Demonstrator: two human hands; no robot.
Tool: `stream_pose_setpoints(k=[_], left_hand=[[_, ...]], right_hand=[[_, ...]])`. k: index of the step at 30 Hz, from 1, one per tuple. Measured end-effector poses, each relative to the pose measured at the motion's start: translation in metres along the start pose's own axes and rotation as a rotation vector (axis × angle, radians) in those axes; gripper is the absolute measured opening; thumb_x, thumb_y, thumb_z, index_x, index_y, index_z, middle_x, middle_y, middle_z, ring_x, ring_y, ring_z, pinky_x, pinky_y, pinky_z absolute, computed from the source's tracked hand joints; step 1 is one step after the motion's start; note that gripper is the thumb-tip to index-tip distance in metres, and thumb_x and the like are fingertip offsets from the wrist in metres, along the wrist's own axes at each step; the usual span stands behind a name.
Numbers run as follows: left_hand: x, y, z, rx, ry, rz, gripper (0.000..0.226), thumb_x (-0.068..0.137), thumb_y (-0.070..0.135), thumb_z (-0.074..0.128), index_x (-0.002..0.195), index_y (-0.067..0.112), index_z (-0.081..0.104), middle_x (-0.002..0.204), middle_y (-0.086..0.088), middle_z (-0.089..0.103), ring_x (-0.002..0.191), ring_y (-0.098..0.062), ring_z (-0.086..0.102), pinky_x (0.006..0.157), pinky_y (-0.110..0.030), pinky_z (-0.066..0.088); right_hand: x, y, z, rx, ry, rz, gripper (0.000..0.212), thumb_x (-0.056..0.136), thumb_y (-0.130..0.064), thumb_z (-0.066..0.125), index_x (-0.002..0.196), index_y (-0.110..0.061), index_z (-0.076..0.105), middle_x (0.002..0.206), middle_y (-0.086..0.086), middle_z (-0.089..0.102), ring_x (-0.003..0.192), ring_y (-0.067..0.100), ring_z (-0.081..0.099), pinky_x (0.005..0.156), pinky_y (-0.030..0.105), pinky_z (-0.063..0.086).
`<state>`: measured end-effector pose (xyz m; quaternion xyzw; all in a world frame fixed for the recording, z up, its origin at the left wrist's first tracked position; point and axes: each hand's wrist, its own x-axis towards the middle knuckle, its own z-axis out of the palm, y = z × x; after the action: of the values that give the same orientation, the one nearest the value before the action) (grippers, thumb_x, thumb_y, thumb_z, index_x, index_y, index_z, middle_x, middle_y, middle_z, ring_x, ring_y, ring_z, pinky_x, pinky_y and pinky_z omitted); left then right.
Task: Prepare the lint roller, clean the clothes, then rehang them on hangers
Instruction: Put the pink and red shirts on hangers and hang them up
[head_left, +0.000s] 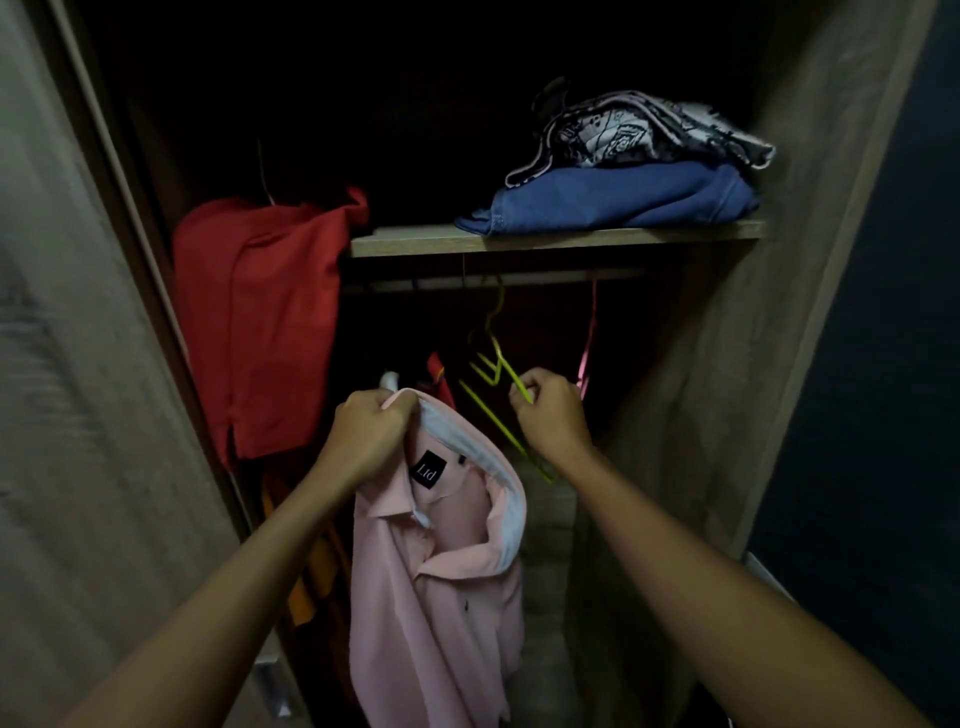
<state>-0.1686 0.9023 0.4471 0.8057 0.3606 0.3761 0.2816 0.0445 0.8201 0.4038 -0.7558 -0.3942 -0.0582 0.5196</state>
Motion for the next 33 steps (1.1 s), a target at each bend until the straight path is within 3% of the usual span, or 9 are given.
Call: stream_pose_setpoints(k=[4, 11, 14, 16, 19, 26, 28, 30, 33], left_hand=[[-0.021, -0.002, -0.007, -0.045, -0.039, -0.02, 0.031, 0.083, 0.034, 0.048, 0.06, 0.014, 0.045, 0.056, 0.0, 0.041, 0.053, -0.014, 0.038, 0.052, -0.033, 0.029], [-0.051, 0.014, -0.022, -0.062, -0.071, 0.03, 0.038, 0.092, 0.023, 0.05, 0.057, 0.011, 0.045, 0.054, -0.002, 0.044, 0.053, -0.018, 0.041, 0.053, -0.035, 0.03], [-0.058, 0.022, -0.028, -0.038, -0.079, 0.064, 0.038, 0.093, 0.024, 0.049, 0.057, 0.011, 0.046, 0.055, -0.003, 0.043, 0.053, -0.018, 0.041, 0.053, -0.035, 0.031], [-0.061, 0.029, -0.032, -0.05, -0.082, 0.079, 0.041, 0.092, 0.025, 0.049, 0.053, 0.013, 0.043, 0.054, -0.001, 0.042, 0.053, -0.018, 0.04, 0.053, -0.036, 0.031], [-0.066, 0.038, -0.042, -0.061, -0.08, 0.097, 0.042, 0.092, 0.025, 0.05, 0.052, 0.013, 0.042, 0.054, -0.001, 0.041, 0.052, -0.017, 0.038, 0.052, -0.035, 0.03], [-0.067, 0.047, -0.069, -0.078, -0.189, 0.152, 0.047, 0.081, 0.038, 0.046, 0.074, -0.007, 0.059, 0.063, -0.004, 0.047, 0.058, -0.016, 0.043, 0.056, -0.036, 0.035], [-0.069, 0.057, -0.078, -0.1, -0.222, 0.183, 0.045, 0.079, 0.04, 0.048, 0.074, -0.003, 0.062, 0.063, -0.006, 0.052, 0.059, -0.017, 0.047, 0.057, -0.039, 0.043], [-0.075, 0.07, -0.09, -0.174, -0.286, 0.22, 0.04, 0.076, 0.041, 0.049, 0.078, 0.009, 0.073, 0.075, -0.006, 0.072, 0.071, -0.018, 0.063, 0.074, -0.042, 0.054], [-0.093, 0.095, -0.109, -0.349, -0.368, 0.301, 0.03, 0.082, 0.028, 0.05, 0.08, 0.014, 0.077, 0.086, -0.007, 0.077, 0.079, -0.012, 0.064, 0.08, -0.038, 0.051]], right_hand=[[-0.061, 0.0, -0.019, 0.06, 0.024, -0.013, 0.007, 0.087, -0.013, 0.069, 0.079, -0.013, 0.07, 0.058, -0.005, 0.06, 0.051, 0.005, 0.049, 0.055, 0.029, 0.041], [-0.182, 0.001, -0.057, 0.148, 0.238, -0.121, 0.002, 0.088, -0.013, 0.068, 0.089, -0.013, 0.067, 0.073, -0.002, 0.063, 0.065, 0.011, 0.058, 0.061, 0.026, 0.046], [-0.217, 0.002, -0.062, 0.276, 0.236, 0.056, 0.03, 0.085, -0.014, 0.076, 0.111, -0.018, 0.06, 0.087, -0.003, 0.068, 0.074, 0.009, 0.064, 0.066, 0.022, 0.051], [-0.221, -0.008, -0.063, 0.449, 0.15, 0.184, 0.04, 0.085, -0.017, 0.078, 0.118, -0.024, 0.057, 0.086, -0.002, 0.063, 0.067, 0.009, 0.059, 0.058, 0.021, 0.047], [-0.215, -0.036, -0.076, 0.518, 0.167, 0.13, 0.011, 0.09, -0.021, 0.073, 0.097, -0.013, 0.068, 0.057, -0.006, 0.049, 0.047, 0.002, 0.039, 0.048, 0.021, 0.031], [-0.201, -0.128, -0.119, 1.0, 0.183, 0.086, 0.042, 0.085, -0.052, 0.057, 0.079, -0.011, 0.065, 0.047, -0.006, 0.025, 0.035, 0.007, 0.022, 0.041, 0.015, 0.02], [-0.196, -0.147, -0.122, 1.077, 0.189, -0.009, 0.049, 0.08, -0.055, 0.059, 0.082, -0.007, 0.065, 0.046, -0.006, 0.024, 0.034, 0.006, 0.022, 0.04, 0.016, 0.019], [-0.191, -0.162, -0.122, 1.078, 0.209, -0.092, 0.052, 0.078, -0.058, 0.06, 0.082, -0.006, 0.068, 0.047, -0.001, 0.027, 0.038, 0.007, 0.023, 0.043, 0.022, 0.017], [-0.189, -0.177, -0.119, 0.972, 0.23, -0.217, 0.049, 0.079, -0.063, 0.06, 0.078, -0.016, 0.074, 0.061, 0.024, 0.054, 0.047, 0.009, 0.036, 0.047, 0.027, 0.027]])
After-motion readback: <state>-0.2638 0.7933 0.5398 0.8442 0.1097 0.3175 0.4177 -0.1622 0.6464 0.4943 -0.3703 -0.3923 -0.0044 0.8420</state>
